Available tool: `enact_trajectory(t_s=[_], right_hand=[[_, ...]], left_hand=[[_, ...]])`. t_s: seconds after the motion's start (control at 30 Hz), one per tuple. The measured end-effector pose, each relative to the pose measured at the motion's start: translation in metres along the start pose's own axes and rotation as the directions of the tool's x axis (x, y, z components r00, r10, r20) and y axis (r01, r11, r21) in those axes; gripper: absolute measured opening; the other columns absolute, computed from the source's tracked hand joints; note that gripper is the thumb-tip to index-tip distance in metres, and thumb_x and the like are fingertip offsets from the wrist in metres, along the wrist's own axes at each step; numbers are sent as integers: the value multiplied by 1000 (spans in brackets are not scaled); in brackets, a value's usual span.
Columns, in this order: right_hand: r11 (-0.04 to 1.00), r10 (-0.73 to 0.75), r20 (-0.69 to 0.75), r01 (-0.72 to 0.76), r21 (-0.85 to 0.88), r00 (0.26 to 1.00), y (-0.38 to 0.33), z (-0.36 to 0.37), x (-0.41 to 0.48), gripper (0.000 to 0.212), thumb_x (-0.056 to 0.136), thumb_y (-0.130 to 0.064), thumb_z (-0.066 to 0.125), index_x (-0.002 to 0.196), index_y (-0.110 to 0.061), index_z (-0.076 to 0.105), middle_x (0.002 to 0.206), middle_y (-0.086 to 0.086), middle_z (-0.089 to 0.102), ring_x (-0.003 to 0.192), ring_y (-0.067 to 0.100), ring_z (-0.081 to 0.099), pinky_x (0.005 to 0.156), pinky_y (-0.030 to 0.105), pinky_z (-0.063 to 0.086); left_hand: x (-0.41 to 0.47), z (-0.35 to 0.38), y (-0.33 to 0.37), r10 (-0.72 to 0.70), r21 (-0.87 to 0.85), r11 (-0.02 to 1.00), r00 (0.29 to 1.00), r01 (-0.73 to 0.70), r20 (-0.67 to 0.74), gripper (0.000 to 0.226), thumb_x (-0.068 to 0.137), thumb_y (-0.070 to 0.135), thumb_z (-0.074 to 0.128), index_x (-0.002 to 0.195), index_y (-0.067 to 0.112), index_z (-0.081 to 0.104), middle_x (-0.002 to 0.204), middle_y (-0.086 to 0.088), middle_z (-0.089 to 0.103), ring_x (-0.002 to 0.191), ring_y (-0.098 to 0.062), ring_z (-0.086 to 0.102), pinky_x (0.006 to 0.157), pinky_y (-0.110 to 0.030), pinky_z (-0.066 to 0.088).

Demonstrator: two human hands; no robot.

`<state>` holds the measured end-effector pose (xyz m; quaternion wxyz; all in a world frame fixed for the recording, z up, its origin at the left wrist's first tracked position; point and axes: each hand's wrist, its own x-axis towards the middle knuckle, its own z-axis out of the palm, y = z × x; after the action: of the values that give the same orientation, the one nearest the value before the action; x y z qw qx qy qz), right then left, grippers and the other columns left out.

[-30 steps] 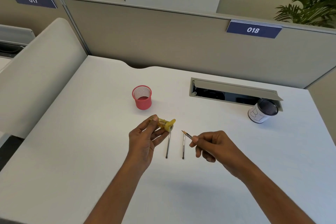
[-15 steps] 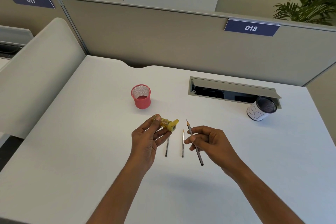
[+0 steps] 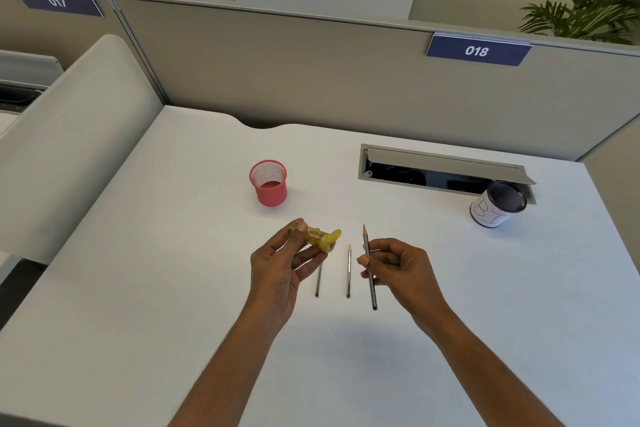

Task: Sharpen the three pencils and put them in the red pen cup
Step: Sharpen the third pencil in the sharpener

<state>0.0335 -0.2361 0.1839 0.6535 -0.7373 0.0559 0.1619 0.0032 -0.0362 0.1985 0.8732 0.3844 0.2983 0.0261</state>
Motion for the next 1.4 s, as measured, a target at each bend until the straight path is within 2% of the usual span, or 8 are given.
enact_trajectory(t_s=[0.13, 0.33, 0.57, 0.77, 0.87, 1.0, 1.27, 1.4], right_hand=[[999, 31, -84, -29, 27, 996, 16, -3, 9, 15, 87, -13, 79, 101, -15, 76, 89, 5, 78, 81, 26, 77, 73, 36, 64], [996, 90, -225, -87, 22, 970, 41, -4, 31, 15, 85, -14, 80, 100, -17, 79, 84, 1, 78, 80, 21, 76, 73, 34, 65], [981, 123, -298, -162, -110, 947, 70, 3, 66, 12, 82, -10, 81, 91, -15, 75, 78, 5, 74, 83, 27, 75, 69, 34, 65], [923, 164, -352, -269, -275, 922, 114, 13, 83, 21, 75, -16, 81, 67, -31, 69, 65, -6, 74, 77, 22, 73, 78, 46, 63], [897, 158, -349, -282, -340, 924, 123, 18, 87, 7, 80, -16, 77, 80, -23, 77, 78, -1, 77, 85, 24, 72, 81, 35, 59], [861, 146, -365, -300, -411, 920, 127, 23, 88, 10, 84, -14, 72, 91, -14, 78, 92, 3, 76, 82, 18, 60, 73, 22, 41], [822, 118, -369, -299, -485, 922, 130, 35, 95, 10, 84, -12, 64, 83, -9, 74, 85, 5, 73, 81, 25, 63, 70, 25, 45], [803, 68, -364, -268, -533, 929, 135, 38, 94, 12, 85, -8, 64, 74, -4, 67, 73, 9, 68, 73, 29, 62, 65, 29, 45]], left_hand=[[1, -3, 0, 0, 5, 1000, 1000, 0, -5, 21, 94, 9, 68, 113, 2, 72, 100, -20, 79, 89, -37, 79, 79, -42, 66], [-1, -4, 0, 2, 19, 1000, 1000, -2, -8, 19, 93, 9, 68, 110, 2, 73, 99, -20, 79, 89, -37, 79, 78, -42, 66], [-2, -4, -2, -9, 24, 1000, 1000, 10, -26, 20, 95, 9, 67, 113, 1, 72, 101, -21, 79, 90, -37, 79, 78, -42, 66], [-2, -4, -5, -7, 24, 1000, 1000, 7, -19, 26, 90, 11, 69, 114, 1, 72, 101, -21, 79, 89, -37, 79, 79, -42, 66], [1, -4, -5, -4, 22, 1000, 1000, 5, -15, 30, 88, 12, 71, 116, 1, 72, 100, -21, 79, 89, -37, 79, 78, -41, 66], [2, -4, -6, 4, 24, 1000, 1000, -4, -4, 35, 83, 15, 72, 115, 1, 72, 100, -20, 79, 88, -36, 79, 78, -41, 66], [6, -7, -8, -11, 43, 999, 1000, 12, -26, 27, 92, 10, 68, 117, 1, 72, 104, -23, 78, 89, -37, 79, 77, -41, 66], [7, -8, -6, -9, 36, 999, 999, 10, -34, 33, 89, 11, 70, 120, 0, 71, 105, -23, 78, 91, -38, 79, 76, -41, 66]])
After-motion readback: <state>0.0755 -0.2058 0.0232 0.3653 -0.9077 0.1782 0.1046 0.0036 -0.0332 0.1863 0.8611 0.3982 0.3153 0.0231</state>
